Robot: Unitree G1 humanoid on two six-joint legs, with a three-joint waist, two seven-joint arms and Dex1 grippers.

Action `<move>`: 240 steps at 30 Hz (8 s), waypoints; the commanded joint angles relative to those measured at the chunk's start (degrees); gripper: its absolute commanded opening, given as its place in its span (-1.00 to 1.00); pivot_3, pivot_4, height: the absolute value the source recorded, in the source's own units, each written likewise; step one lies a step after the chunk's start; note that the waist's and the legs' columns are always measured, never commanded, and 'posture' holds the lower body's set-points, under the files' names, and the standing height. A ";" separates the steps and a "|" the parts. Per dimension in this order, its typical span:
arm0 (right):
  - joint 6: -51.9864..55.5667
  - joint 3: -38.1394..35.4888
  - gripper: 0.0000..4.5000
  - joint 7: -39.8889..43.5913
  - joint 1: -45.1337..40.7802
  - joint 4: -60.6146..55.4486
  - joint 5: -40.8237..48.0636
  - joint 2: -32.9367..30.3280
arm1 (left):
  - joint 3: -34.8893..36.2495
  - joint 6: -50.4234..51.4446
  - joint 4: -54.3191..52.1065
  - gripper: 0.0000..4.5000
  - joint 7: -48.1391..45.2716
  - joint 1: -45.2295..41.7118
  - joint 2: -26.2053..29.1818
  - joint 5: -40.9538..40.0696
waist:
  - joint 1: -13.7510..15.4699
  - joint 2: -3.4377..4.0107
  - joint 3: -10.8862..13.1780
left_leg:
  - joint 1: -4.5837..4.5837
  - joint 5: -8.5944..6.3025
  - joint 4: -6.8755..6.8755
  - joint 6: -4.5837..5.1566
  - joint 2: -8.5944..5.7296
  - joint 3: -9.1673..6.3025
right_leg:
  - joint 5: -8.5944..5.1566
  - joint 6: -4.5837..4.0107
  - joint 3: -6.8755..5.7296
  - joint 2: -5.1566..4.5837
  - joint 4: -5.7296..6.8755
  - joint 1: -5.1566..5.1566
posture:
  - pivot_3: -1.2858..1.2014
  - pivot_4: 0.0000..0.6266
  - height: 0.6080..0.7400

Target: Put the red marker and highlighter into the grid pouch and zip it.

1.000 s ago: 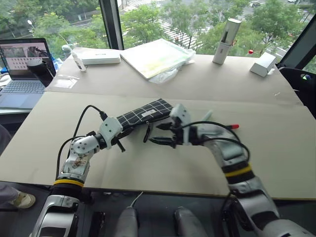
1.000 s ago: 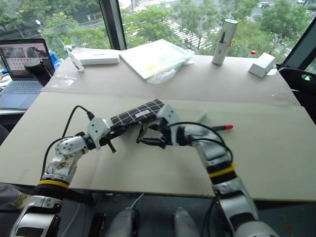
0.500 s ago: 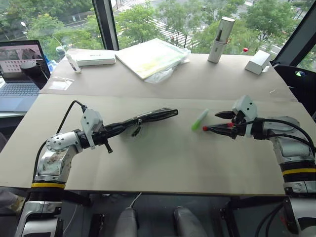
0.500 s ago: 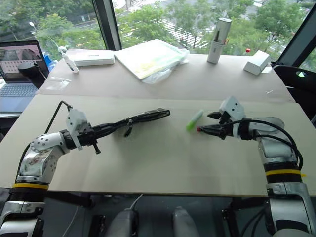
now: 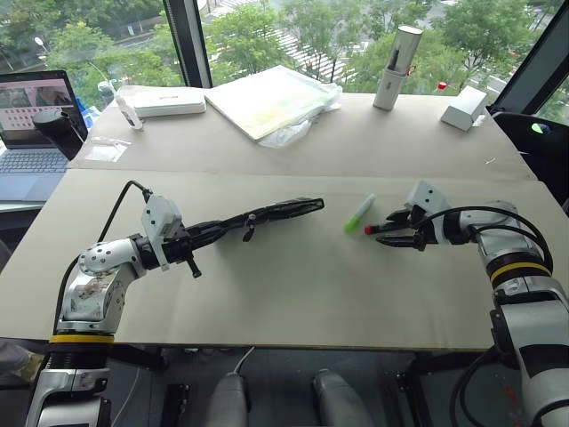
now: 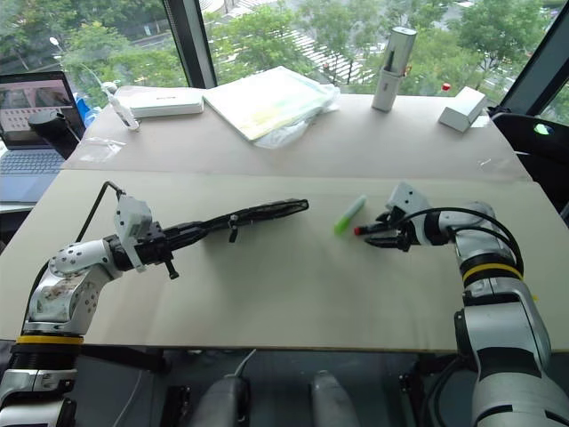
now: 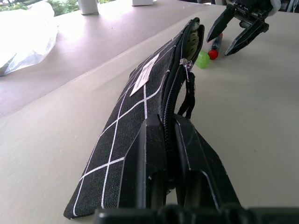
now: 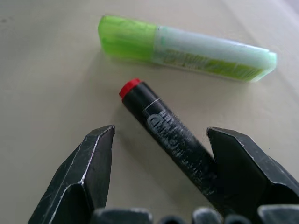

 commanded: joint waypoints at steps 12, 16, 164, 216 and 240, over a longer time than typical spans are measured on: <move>2.26 1.79 -0.77 14.71 -3.68 4.86 -4.18 -2.66 | 3.06 -0.03 -3.43 -1.00 1.47 0.92 0.65 -0.85 | 0.33 0.01 0.01 | 0.05 0.00 0.00 0.00 -0.01 0.00 | 0.00 0.00 -0.02 -0.01 0.01 0.08 | 0.03 -0.52 1.00; 3.04 1.02 -0.78 17.99 -2.21 0.72 -2.96 -3.84 | 2.86 -0.03 -3.14 -1.00 1.42 0.60 0.54 -0.83 | 0.33 0.02 0.01 | 0.06 0.00 0.00 0.00 -0.01 0.00 | 0.00 0.00 -0.02 -0.01 0.02 0.07 | 0.03 -0.52 1.00; 74.72 -20.23 0.39 -64.62 13.27 -73.47 13.88 31.19 | -2.16 2.64 -6.51 -1.00 1.24 4.21 -3.66 -0.13 | 0.00 0.20 0.20 | -0.05 0.00 0.06 0.00 -0.01 -0.06 | -0.07 -0.04 0.00 0.01 0.39 -0.17 | 0.03 -0.52 1.00; 64.65 -21.00 -0.75 -70.13 20.18 -62.08 11.85 36.78 | -1.07 3.16 -8.60 -1.00 2.97 6.23 -3.27 -0.96 | -0.57 -0.06 0.04 | -0.04 0.00 -0.04 0.00 0.04 -0.06 | -0.08 -0.05 -0.01 0.05 0.34 -0.21 | 0.03 -0.52 1.00; -11.40 -1.16 -0.75 -22.97 17.95 -56.52 -0.67 -0.80 | -1.78 4.55 -7.46 -1.00 1.07 4.14 -2.12 -1.88 | -0.01 -0.02 0.15 | -0.17 0.00 -0.09 0.00 0.00 -0.03 | -0.09 -0.04 -0.03 -0.01 0.05 -0.22 | 0.03 -0.52 1.00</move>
